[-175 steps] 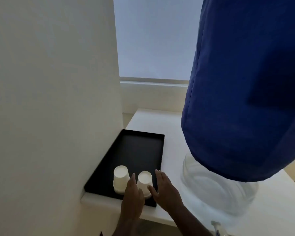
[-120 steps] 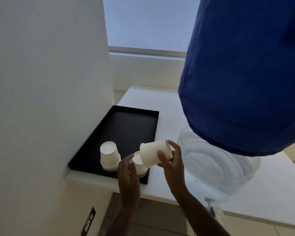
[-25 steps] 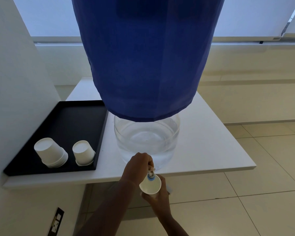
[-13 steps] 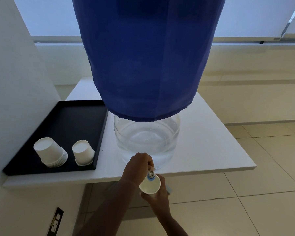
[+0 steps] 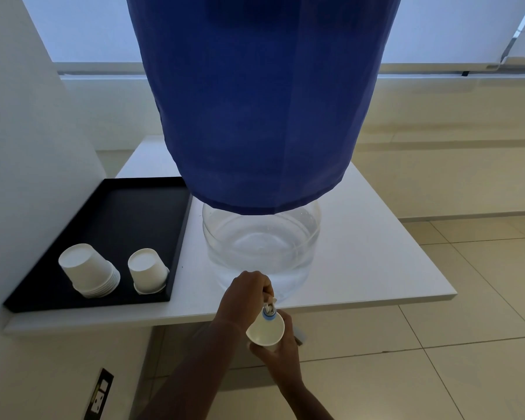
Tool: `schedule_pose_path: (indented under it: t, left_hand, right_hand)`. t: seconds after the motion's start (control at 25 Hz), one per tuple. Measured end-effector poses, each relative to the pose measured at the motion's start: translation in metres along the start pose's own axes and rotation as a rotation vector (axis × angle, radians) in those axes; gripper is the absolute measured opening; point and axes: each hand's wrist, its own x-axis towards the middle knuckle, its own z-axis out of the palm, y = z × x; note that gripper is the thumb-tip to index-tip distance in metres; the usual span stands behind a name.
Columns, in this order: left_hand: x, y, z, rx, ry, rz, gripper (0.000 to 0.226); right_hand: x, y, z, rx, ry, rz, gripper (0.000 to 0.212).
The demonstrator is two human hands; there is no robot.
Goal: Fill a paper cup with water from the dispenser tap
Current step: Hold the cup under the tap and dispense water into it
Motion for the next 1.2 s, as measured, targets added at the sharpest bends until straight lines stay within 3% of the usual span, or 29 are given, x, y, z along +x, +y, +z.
schedule_pose_path:
  t: [0.56, 0.92, 1.12, 1.2]
  left_hand:
    - [-0.001, -0.001, -0.001, -0.006, 0.026, 0.033, 0.015]
    - [-0.006, -0.002, -0.002, -0.034, 0.046, 0.046, 0.013]
    - [-0.015, -0.001, 0.003, 0.087, 0.029, 0.125, 0.014]
    - [-0.023, 0.003, 0.008, 0.247, 0.086, 0.193, 0.014]
  right_hand:
    - [-0.002, 0.001, 0.002, 0.057, 0.012, -0.016, 0.065]
    - [-0.001, 0.006, -0.002, 0.073, 0.032, -0.041, 0.053]
    - [-0.002, 0.008, -0.003, 0.095, 0.014, -0.006, 0.055]
    - [-0.002, 0.008, -0.004, 0.100, 0.000, -0.001, 0.056]
